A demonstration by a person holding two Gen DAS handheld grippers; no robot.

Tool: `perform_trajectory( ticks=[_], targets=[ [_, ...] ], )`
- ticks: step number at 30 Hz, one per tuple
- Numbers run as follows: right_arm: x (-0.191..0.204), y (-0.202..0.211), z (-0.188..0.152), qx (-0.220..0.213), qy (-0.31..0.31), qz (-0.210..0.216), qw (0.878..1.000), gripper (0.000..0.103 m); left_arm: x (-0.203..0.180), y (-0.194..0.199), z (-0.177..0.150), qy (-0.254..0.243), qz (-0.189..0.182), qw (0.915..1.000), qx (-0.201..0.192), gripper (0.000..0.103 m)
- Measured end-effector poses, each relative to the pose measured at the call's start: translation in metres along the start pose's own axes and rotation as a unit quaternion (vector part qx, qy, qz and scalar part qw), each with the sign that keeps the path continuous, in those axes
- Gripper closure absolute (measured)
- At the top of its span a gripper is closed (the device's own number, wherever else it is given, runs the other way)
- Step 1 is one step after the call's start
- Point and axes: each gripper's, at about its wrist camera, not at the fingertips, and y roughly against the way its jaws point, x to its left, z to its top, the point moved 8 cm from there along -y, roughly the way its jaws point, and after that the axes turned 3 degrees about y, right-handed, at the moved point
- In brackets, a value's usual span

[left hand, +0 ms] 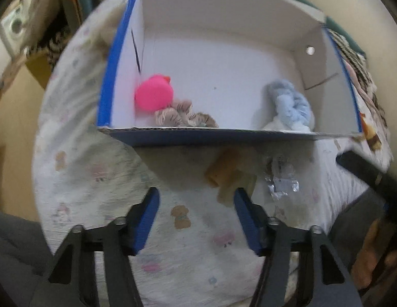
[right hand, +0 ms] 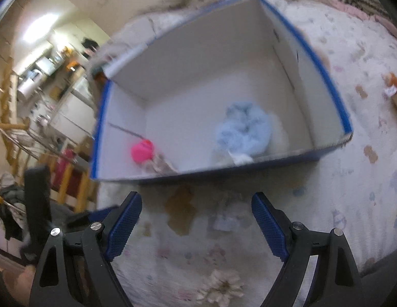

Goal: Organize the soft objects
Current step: 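Lower the right tool to grasp the clear plastic bag in front of the box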

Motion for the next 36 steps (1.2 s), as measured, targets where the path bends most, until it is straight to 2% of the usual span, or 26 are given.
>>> perform_trajectory(
  ticks=[1,5,8,13,18,19,20,22,25,27,29,32,36],
  targets=[
    [-0.003,-0.008,-0.004,0.017,-0.004,-0.004,1.000,0.009,-0.002,-0.007,0.003,-0.003,-0.005,1.0000,0.007,0.068],
    [-0.018,-0.032,-0.012,0.056,-0.027,-0.034,0.997,0.009,-0.011,-0.035,0.008,-0.011,-0.003,0.9988,0.047,0.069],
    [-0.027,-0.042,-0.017,0.073,-0.043,-0.045,0.995,0.010,-0.020,-0.049,0.011,-0.027,-0.001,0.9981,0.056,0.069],
    [-0.030,-0.044,-0.019,0.080,-0.049,-0.048,0.994,0.010,-0.031,-0.075,0.012,-0.069,0.040,0.9952,0.058,0.069],
    [-0.039,-0.051,-0.019,0.088,-0.064,-0.059,0.992,0.010,-0.040,-0.079,0.013,-0.075,0.025,0.9953,0.056,0.070],
    [-0.044,-0.052,-0.020,0.091,-0.068,-0.062,0.992,0.010,-0.042,-0.080,0.013,-0.079,0.025,0.9950,0.055,0.073],
    [-0.046,-0.055,-0.021,0.097,-0.071,-0.065,0.991,0.010,-0.045,-0.080,0.013,-0.084,0.023,0.9948,0.054,0.084],
    [-0.048,-0.061,-0.022,0.107,-0.065,-0.082,0.989,0.010,-0.052,-0.080,0.011,-0.093,0.015,0.9939,0.057,0.092],
    [-0.041,-0.072,-0.023,0.120,-0.035,-0.093,0.988,0.021,-0.061,-0.081,0.009,-0.100,0.012,0.9932,0.058,0.099],
    [-0.035,-0.080,-0.027,0.131,-0.013,-0.099,0.986,0.027,-0.067,-0.080,0.008,-0.088,-0.008,0.9941,0.063,0.099],
    [-0.030,-0.085,-0.030,0.140,0.007,-0.100,0.985,0.055,-0.065,-0.075,0.011,-0.069,-0.019,0.9956,0.060,0.099],
    [-0.024,-0.088,-0.032,0.143,0.028,-0.103,0.984,0.073,-0.055,-0.066,0.014,-0.050,-0.020,0.9974,0.048,0.099],
    [-0.017,-0.080,-0.026,0.119,0.038,-0.092,0.988,0.078,-0.050,-0.056,0.014,-0.039,-0.010,0.9987,0.032,0.099]
  ],
)
